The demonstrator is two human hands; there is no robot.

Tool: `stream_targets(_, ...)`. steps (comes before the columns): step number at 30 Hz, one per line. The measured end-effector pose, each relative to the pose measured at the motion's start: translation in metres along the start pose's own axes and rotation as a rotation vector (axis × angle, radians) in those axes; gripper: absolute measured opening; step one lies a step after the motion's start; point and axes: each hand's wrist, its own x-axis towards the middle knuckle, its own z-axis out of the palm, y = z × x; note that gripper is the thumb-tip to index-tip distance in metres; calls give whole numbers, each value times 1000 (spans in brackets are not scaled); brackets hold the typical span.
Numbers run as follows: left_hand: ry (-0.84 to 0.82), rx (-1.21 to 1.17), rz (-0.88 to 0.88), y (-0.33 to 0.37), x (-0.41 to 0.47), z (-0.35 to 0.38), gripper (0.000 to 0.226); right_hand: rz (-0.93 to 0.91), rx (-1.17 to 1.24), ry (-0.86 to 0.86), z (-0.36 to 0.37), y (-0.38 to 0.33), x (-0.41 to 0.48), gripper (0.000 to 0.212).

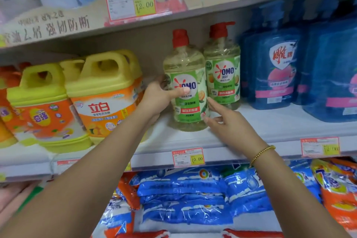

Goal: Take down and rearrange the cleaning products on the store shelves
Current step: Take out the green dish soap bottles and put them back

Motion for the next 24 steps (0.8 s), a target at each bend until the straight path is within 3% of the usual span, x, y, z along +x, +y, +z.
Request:
stream_targets(4,55,142,44,6,-27,-8,61,60,-43,136,8,-13,-5,40)
stream_targets(6,85,192,109,12,-57,-28,37,-17,-125,292,13,-32,-12,19)
stream_targets(7,81,209,142,12,-77,-41,19,-77,-153,331,16,-44,-18,22)
stream_targets(8,75,236,146,9,-98,-57,22,-126,-149,330,22,-56,-24,29)
stream_targets(11,91,349,80,-15,-168,-113,48,-175,-41,22,60,-88,-47,36)
stream_targets(13,115,407,-1,-40,-211,-150,48,-214,-81,-258,103,-97,-63,26)
stream_targets(16,222,427,-148,-85,-266,-202,33,-296,-127,-526,175,-103,-88,10)
stream_targets(18,340,430,-226,-122,-300,-234,15,-330,-115,-624,222,-103,-106,13)
stream_targets(21,576,506,-357,-176,-344,-268,47,-321,-206,-730,280,-98,-133,15)
stream_targets(24,721,441,-459,-214,-375,-280,70,-416,-413,-710,320,-90,-152,26)
